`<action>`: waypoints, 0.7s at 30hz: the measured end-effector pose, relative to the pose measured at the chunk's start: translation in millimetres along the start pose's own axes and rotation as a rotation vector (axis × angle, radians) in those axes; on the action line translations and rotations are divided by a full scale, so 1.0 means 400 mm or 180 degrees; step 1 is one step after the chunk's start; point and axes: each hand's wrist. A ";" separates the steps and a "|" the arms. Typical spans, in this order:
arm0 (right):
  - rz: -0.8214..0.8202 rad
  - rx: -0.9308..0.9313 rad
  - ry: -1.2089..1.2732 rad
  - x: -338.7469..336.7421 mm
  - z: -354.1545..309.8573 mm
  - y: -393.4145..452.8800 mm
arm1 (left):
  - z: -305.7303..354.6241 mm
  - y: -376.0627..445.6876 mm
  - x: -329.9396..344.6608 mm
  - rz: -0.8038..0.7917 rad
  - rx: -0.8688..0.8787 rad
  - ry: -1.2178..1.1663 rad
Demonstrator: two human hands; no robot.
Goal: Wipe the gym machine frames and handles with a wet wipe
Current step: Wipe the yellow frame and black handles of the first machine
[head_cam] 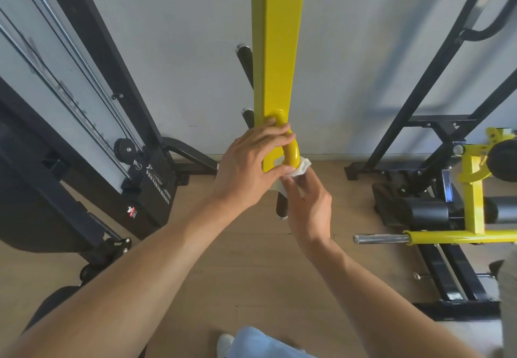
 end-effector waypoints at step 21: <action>-0.0569 -0.0114 -0.0271 -0.004 0.082 0.004 | 0.002 -0.003 -0.001 0.0027 -0.0075 -0.0006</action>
Point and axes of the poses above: each hand's wrist, its own y-axis towards the middle knuckle, its own x-axis out of the palm, z = x × y, and after that the axes turned 12 degrees about z, right-handed
